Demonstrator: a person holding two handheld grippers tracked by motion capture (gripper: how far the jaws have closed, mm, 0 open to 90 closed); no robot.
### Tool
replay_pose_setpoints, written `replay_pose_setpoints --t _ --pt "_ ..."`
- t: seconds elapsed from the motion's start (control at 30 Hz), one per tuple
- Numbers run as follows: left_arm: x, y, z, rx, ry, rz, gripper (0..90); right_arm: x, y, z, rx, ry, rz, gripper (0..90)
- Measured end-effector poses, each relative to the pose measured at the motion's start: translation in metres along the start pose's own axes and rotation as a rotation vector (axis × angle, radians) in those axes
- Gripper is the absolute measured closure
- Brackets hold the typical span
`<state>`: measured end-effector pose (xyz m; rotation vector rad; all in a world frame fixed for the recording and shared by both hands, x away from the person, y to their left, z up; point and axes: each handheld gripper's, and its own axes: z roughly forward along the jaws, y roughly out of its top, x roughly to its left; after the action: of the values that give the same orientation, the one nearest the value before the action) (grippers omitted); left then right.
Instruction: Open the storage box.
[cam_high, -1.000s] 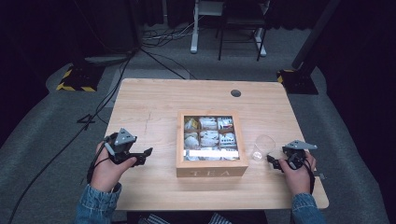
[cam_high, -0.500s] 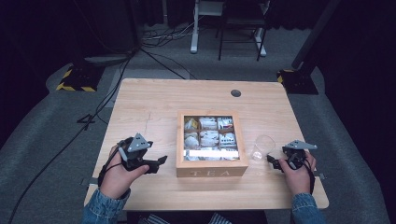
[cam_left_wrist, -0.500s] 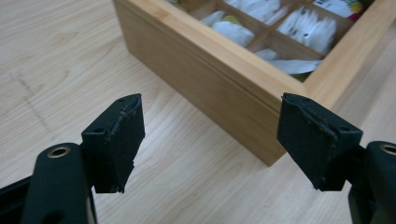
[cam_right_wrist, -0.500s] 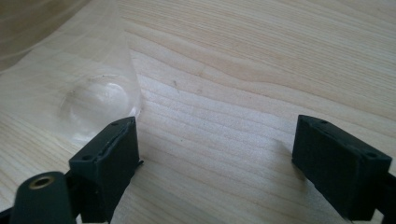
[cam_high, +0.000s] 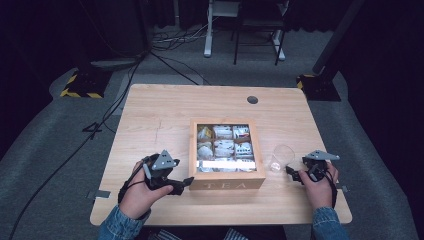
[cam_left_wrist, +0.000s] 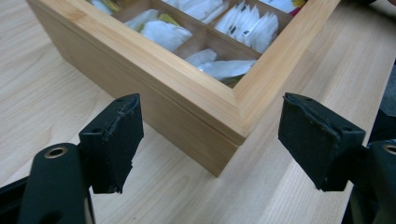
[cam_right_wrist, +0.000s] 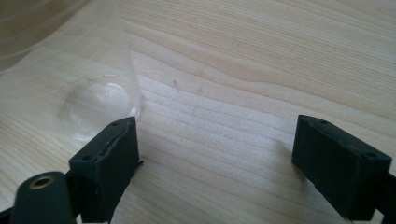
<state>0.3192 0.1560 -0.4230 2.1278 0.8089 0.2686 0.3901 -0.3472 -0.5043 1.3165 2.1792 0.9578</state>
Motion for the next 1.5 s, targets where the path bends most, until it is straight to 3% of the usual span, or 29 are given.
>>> replay_pose_setpoints --t 0.3,0.53,0.63,0.83,1.13,1.5 --pt "-0.007 -0.004 0.018 0.032 -0.018 -0.003 21.4 0.000 0.000 0.000 0.000 0.001 -0.001 14.7" --pt "-0.007 -0.009 0.029 0.049 -0.005 0.003 24.8 0.000 0.000 0.000 0.000 0.002 -0.001 14.7" --pt "-0.006 -0.009 0.029 0.044 -0.006 0.005 29.6 0.000 0.000 0.000 0.000 0.003 -0.002 14.7" --pt "-0.007 -0.009 0.030 0.044 -0.001 0.013 30.8 0.000 0.000 0.000 0.000 0.003 -0.003 14.8" --pt "-0.008 -0.008 0.028 0.044 -0.006 -0.012 33.6 0.000 0.000 0.000 0.000 0.003 -0.003 14.7" --pt "-0.012 -0.005 0.023 0.081 0.011 -0.014 40.4 0.000 0.000 0.000 0.000 0.003 -0.002 14.7"
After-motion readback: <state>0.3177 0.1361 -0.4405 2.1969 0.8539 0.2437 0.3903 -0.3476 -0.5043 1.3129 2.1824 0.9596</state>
